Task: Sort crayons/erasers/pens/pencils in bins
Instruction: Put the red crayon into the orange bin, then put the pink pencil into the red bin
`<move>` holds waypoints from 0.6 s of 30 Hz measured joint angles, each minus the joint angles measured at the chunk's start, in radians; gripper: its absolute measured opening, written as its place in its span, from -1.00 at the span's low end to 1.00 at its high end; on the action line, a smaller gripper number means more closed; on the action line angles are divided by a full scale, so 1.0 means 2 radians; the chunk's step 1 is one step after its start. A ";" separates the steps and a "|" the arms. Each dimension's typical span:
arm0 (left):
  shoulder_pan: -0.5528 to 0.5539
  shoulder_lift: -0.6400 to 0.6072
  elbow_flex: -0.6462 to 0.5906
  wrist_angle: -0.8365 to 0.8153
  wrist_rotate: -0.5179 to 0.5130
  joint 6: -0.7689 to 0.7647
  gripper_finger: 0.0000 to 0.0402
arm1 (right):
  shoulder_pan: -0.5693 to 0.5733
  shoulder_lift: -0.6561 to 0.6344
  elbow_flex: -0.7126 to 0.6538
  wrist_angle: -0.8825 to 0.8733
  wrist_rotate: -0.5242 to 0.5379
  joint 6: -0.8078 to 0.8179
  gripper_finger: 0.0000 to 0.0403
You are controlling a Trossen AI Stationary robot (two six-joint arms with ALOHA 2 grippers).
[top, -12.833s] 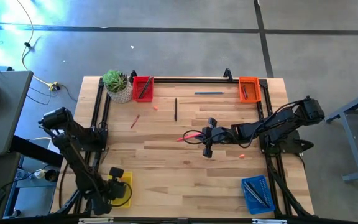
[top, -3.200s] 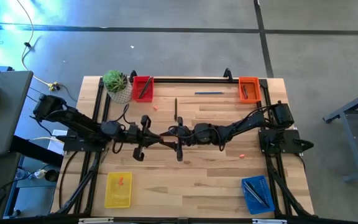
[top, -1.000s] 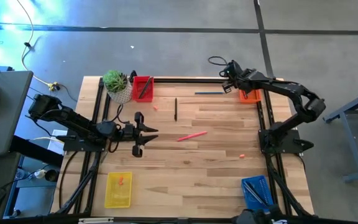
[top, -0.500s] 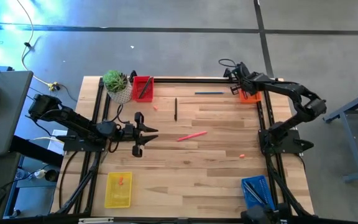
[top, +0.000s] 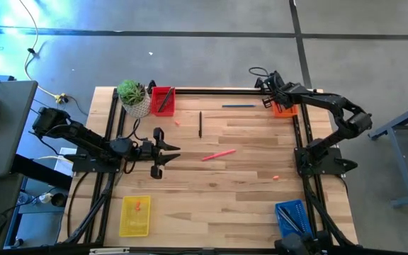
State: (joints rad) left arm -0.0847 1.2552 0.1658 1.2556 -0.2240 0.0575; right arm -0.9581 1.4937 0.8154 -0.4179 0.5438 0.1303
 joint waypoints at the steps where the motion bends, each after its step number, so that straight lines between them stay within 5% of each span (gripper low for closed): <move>1: 0.000 0.000 0.000 0.000 0.000 0.000 -0.56 | 0.000 0.000 0.000 0.000 0.001 0.000 -0.61; 7: 0.000 0.000 0.000 0.000 0.000 -0.001 -0.56 | 0.003 -0.005 0.000 0.001 0.012 -0.004 -0.51; 15: 0.000 0.000 0.000 -0.001 0.002 -0.001 -0.56 | 0.069 -0.071 0.000 -0.020 -0.002 -0.008 -0.94; 18: 0.000 0.000 0.000 -0.002 0.002 -0.001 -0.56 | 0.126 -0.096 -0.003 -0.009 -0.002 0.000 -0.95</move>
State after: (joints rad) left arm -0.0845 1.2552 0.1658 1.2515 -0.2199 0.0559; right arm -0.7068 1.3009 0.8100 -0.4354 0.5404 0.1296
